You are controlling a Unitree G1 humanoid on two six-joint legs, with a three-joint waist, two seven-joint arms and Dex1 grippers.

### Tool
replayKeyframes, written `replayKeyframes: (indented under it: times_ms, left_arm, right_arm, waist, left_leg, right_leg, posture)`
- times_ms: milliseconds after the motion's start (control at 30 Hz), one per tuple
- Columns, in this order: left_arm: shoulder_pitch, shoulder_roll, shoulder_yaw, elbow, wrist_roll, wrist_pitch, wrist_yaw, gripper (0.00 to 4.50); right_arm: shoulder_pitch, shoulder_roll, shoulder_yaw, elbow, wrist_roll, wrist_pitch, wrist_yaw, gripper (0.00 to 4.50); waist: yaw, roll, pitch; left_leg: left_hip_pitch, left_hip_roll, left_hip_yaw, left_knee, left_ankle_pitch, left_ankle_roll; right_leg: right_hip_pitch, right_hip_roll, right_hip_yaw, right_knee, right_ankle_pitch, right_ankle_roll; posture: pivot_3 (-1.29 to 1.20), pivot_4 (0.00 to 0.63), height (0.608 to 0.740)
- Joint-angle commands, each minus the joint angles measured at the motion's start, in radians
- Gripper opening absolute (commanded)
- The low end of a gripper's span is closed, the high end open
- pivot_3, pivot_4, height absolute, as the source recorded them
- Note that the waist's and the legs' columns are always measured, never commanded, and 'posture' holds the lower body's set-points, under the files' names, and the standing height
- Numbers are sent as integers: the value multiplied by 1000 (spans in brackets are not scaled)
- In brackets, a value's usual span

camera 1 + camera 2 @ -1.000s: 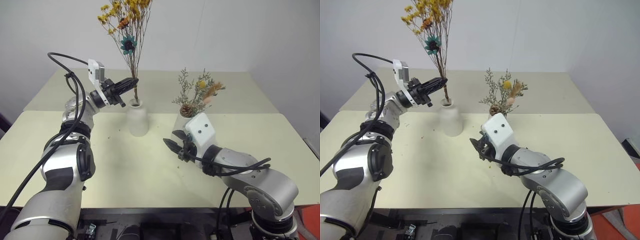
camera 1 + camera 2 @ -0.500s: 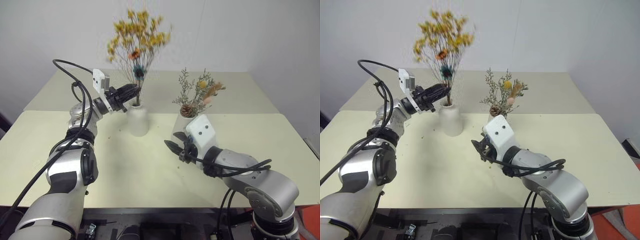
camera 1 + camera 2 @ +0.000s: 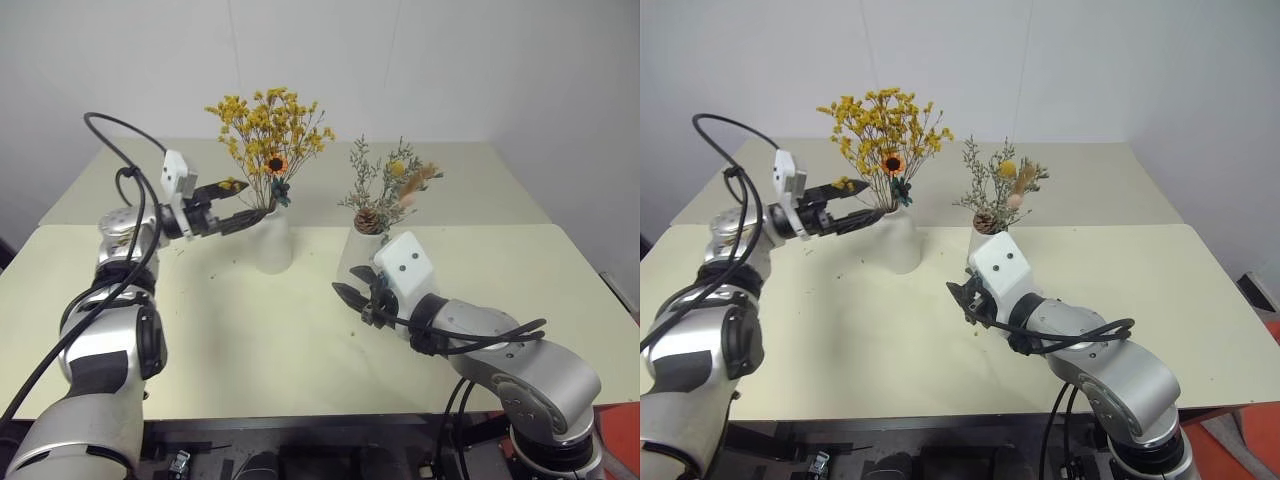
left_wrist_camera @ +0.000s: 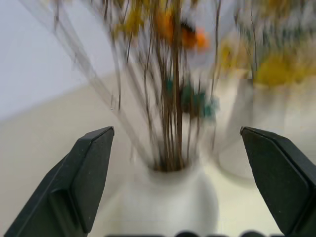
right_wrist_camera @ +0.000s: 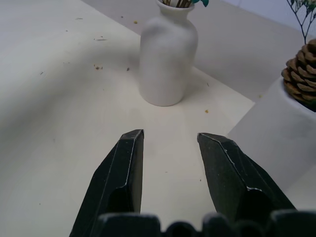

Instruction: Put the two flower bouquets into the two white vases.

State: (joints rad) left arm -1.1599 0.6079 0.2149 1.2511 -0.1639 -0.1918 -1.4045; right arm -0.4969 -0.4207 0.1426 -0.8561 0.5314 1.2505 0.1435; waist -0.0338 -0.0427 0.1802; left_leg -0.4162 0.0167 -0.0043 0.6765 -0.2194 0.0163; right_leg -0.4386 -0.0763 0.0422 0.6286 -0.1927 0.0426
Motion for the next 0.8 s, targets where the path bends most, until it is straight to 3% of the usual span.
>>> replayKeyframes:
  times_ms: [33, 433, 600, 800]
  left_arm:
    - [13, 45, -11, -65, 5, -26, -26, 4468]
    - [181, 107, 31, -297, -90, 27, -71, 4468]
    - [321, 153, 42, -561, -165, 140, -96, 4468]
    - [496, 197, 73, -881, -270, 301, -44, 4468]
  right_arm:
    - [-5, -3, -20, -17, -11, -8, 6, 2201]
    - [22, -52, -38, -26, -25, -26, 37, 2201]
    - [143, -184, -175, -113, -26, -56, 109, 2201]
    - [325, -297, -484, -145, 79, -102, 299, 2201]
  waist:
    - [1, 0, 0]
    - [4, 0, 0]
    - [5, 0, 0]
    - [17, 0, 0]
  left_leg:
    - [0, 0, 0, 0, 0, 0]
    - [0, 0, 0, 0, 0, 0]
    - [0, 0, 0, 0, 0, 0]
    - [1, 1, 1, 0, 0, 0]
  right_leg:
    - [0, 0, 0, 0, 0, 0]
    - [0, 0, 0, 0, 0, 0]
    - [0, -1, 0, -1, 0, 0]
    - [1, 0, 0, -1, -1, 2]
  posture:
    - [0, 150, 740]
    - [0, 150, 740]
    - [0, 150, 740]
    - [0, 150, 740]
